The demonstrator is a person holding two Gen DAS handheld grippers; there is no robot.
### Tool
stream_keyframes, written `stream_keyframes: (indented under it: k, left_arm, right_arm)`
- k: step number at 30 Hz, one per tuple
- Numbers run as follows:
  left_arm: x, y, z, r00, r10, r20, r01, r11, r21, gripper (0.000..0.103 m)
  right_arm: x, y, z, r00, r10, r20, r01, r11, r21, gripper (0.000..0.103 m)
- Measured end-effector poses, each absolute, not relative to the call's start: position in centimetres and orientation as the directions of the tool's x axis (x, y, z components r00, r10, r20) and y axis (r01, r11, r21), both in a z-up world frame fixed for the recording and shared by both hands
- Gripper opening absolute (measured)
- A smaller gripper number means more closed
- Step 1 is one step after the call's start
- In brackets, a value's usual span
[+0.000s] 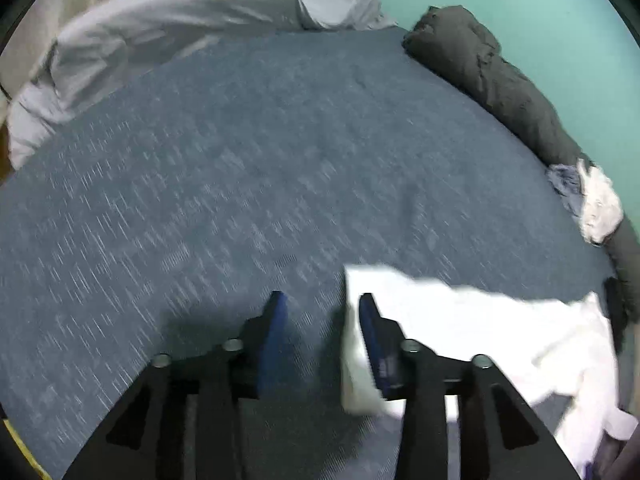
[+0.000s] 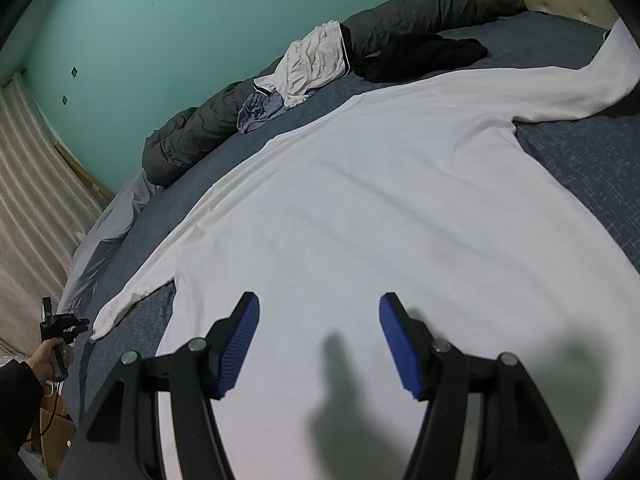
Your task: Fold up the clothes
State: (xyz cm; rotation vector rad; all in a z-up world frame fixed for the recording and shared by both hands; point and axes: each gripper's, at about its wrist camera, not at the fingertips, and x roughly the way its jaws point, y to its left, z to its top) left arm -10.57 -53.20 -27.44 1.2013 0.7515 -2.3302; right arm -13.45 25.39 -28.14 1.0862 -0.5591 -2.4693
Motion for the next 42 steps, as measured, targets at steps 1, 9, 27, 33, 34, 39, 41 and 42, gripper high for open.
stream_keyframes:
  k: [1,9,27,33,34,39,41,42]
  left_arm:
    - [-10.1,-52.7,-27.6,-0.542,-0.091,-0.835,0.566,-0.774,-0.284,0.046]
    - [-8.9,-49.6,-29.0,-0.518,0.009,-0.855,0.499,-0.809,-0.311,0.012]
    - [-8.9,-48.0,-28.0,-0.476,-0.075,-0.876,0.521,-0.827,-0.212,0.021]
    - [-8.6,-48.8,-26.5,-0.505,-0.129,-0.853,0.536,-0.822,-0.193,0.041]
    - [-8.9,-49.1,-26.4,-0.509,-0.135,-0.85,0.542,-0.818,-0.195,0.041]
    - [-10.9,-50.0,-26.1,-0.535,-0.151,-0.831,0.553,-0.807,-0.209,0.047]
    - [-12.0,-51.2,-26.7,-0.536,-0.146,-0.832,0.564,-0.795,-0.224,0.047]
    - [-12.0,-51.3,-27.3,-0.536,-0.144,-0.832,0.571,-0.788,-0.231,0.047]
  right_arm:
    - [-13.4,25.3,-28.1,-0.626,-0.494,-0.603,0.186,-0.846,0.499,0.063]
    - [-13.0,25.3,-27.9,-0.629,-0.496,-0.598,0.191,-0.845,0.5,0.063]
    - [-13.3,25.6,-27.8,-0.631,-0.5,-0.593,0.185,-0.839,0.511,0.063]
    - [-13.1,25.5,-27.9,-0.626,-0.502,-0.597,0.186,-0.839,0.511,0.063]
    - [-13.0,25.4,-27.8,-0.626,-0.502,-0.596,0.188,-0.84,0.509,0.063]
    - [-13.1,25.5,-27.9,-0.628,-0.495,-0.6,0.183,-0.844,0.504,0.063]
    - [-13.1,25.5,-28.0,-0.628,-0.494,-0.602,0.18,-0.844,0.505,0.063]
    - [-13.1,25.5,-28.0,-0.628,-0.492,-0.603,0.18,-0.846,0.503,0.063]
